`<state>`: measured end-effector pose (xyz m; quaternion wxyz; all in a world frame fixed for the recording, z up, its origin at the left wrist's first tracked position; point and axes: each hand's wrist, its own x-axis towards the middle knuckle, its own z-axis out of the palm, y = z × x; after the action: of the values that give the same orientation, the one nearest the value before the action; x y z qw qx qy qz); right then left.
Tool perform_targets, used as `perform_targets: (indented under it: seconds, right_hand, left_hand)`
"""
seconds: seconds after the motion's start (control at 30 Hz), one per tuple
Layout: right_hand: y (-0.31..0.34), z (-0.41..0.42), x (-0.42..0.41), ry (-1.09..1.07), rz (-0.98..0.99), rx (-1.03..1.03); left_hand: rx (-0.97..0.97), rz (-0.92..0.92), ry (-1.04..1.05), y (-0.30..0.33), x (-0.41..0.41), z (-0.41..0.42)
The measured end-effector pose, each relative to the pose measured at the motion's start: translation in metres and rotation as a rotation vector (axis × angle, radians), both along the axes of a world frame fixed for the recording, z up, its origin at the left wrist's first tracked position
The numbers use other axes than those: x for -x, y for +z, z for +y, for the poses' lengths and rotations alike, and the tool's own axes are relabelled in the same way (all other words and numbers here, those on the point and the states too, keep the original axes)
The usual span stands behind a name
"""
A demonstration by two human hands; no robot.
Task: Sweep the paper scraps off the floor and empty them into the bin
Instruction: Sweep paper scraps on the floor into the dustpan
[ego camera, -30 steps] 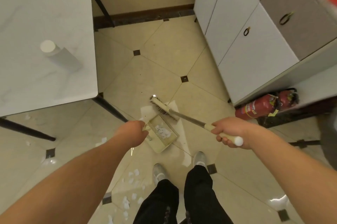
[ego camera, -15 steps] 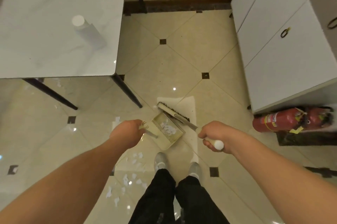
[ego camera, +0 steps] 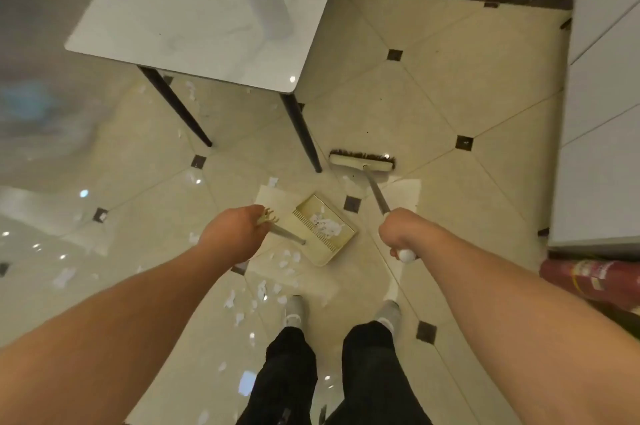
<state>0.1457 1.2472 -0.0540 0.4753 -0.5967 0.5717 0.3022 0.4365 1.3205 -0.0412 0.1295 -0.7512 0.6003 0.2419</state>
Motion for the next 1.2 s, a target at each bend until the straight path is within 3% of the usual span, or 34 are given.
perform_targets:
  seconds: [0.1, 0.27, 0.4, 0.67, 0.83, 0.97, 1.2]
  right_hand:
    - [0.006, 0.034, -0.001, -0.001, 0.028, -0.094]
    - [0.041, 0.049, 0.030, -0.638, -0.063, -0.108]
    - [0.062, 0.078, 0.048, -0.935, -0.080, -0.110]
    - [0.014, 0.158, -0.043, -1.142, 0.062, 0.047]
    - [0.000, 0.207, -0.106, -1.336, 0.055, -0.091]
    - [0.035, 0.246, -0.092, -1.446, -0.037, -0.185]
    - [0.070, 0.312, -0.044, -1.774, -0.135, -0.109]
  left_hand:
    - [-0.032, 0.016, -0.019, -0.011, -0.010, -0.002]
    - [-0.045, 0.082, -0.036, -0.017, -0.046, -0.015]
    - [-0.110, 0.086, -0.235, -0.017, -0.073, -0.021]
    - [-0.145, 0.100, -0.514, -0.022, -0.109, -0.008]
    - [-0.152, 0.106, -0.636, -0.027, -0.111, -0.002]
    - [-0.170, 0.116, -0.679, -0.026, -0.102, -0.004]
    - [-0.163, 0.111, -0.747, -0.016, -0.070, 0.001]
